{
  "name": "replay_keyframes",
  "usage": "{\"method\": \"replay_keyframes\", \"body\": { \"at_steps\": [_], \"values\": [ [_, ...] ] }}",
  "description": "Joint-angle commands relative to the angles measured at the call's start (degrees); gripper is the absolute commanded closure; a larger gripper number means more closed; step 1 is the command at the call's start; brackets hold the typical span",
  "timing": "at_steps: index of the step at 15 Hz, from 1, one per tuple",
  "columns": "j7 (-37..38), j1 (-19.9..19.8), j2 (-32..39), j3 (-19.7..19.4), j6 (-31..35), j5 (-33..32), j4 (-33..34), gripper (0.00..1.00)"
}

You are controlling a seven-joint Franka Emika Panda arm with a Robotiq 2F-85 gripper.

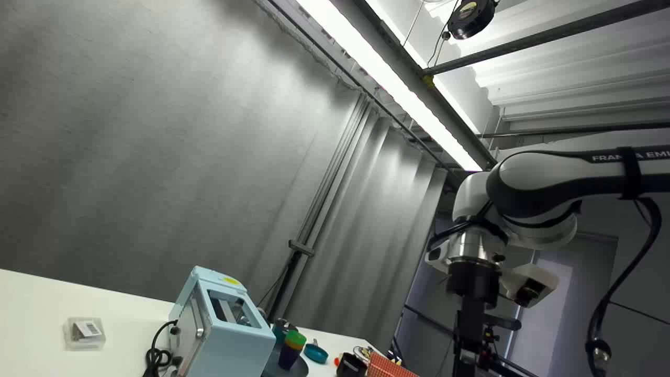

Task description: Move the orange disc to the right

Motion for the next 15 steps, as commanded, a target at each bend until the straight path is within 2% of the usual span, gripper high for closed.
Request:
{"method": "replay_keyframes", "body": {
  "at_steps": [1,15],
  "values": [
    [-0.4,-1.0,0.3,0.8,-0.1,0.4,0.1,0.00],
    [-0.1,-1.2,0.5,1.1,0.5,-0.2,-0.1,0.00]
  ]
}}
